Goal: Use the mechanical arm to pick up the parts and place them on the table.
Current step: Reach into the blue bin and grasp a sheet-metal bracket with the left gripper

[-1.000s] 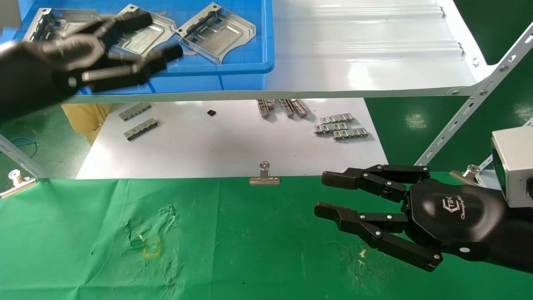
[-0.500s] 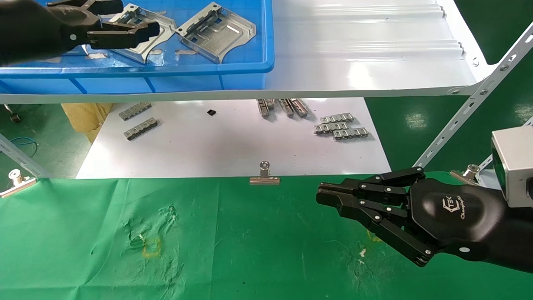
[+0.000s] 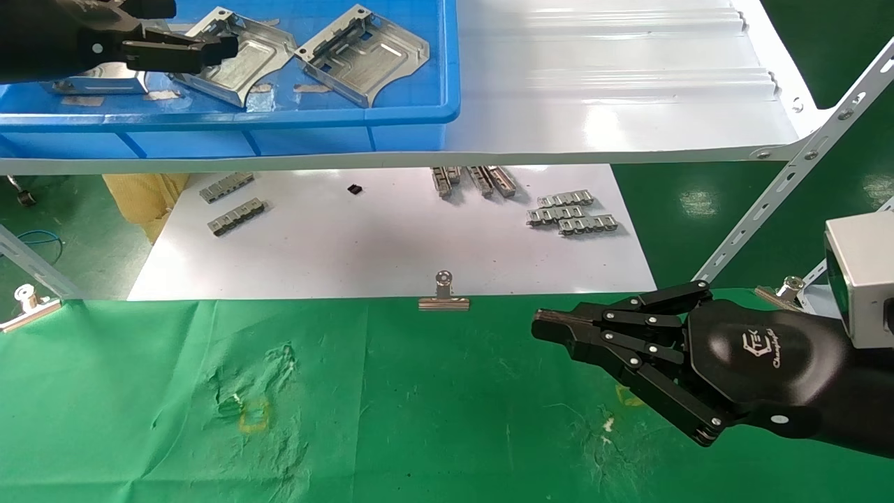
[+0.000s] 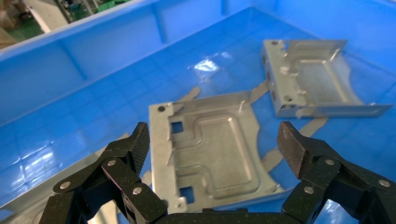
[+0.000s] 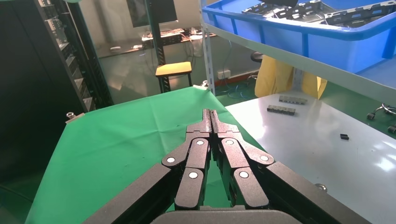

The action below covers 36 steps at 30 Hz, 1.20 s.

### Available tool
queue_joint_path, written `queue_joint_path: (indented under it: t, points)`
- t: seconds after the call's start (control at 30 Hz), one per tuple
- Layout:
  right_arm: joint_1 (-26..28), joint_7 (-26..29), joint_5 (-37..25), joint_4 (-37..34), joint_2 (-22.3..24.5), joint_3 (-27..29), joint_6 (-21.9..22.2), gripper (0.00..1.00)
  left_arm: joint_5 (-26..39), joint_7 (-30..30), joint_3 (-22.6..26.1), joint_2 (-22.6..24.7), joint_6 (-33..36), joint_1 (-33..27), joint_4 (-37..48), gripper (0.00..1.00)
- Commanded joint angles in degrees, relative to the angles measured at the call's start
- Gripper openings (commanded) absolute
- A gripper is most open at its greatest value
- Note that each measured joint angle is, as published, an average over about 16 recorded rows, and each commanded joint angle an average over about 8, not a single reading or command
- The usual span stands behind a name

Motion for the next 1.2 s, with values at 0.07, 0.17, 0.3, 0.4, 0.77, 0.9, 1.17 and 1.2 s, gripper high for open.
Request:
queue_joint_path:
  t: [0.07,0.17,0.3,0.4,0.77,0.9,1.17,1.2]
  points:
    - [0.00,0.00,0.00,0.00,0.00,0.00,0.00,0.00,0.65,1.87,0.30,0.80,-0.12,-1.41,3.44,0.35]
    - [0.00,0.00,0.00,0.00,0.00,0.00,0.00,0.00,0.90,3.50,0.37,1.63,-0.75,-2.12,6.36,0.06]
    - [0.00,0.00,0.00,0.00,0.00,0.00,0.00,0.00,0.98,5.66,0.33,2.68,-1.58,-2.76,9.68,0.00]
    - [0.00,0.00,0.00,0.00,0.00,0.00,0.00,0.00,0.83,7.24,0.19,3.31,-1.91,-3.23,11.65,0.00]
    - [0.00,0.00,0.00,0.00,0.00,0.00,0.00,0.00,0.37,10.67,-0.16,4.79,-2.01,-4.72,16.74,0.00]
    - [0.00,0.00,0.00,0.00,0.00,0.00,0.00,0.00,0.34,11.22,-0.20,5.15,-2.36,-5.06,18.07,0.00]
    - [0.00,0.00,0.00,0.00,0.00,0.00,0.00,0.00,0.32,12.08,-0.25,5.42,-3.06,-5.42,19.94,0.00]
    - [0.00,0.00,0.00,0.00,0.00,0.00,0.00,0.00,0.27,12.21,-0.28,5.41,-3.09,-5.45,20.08,0.00]
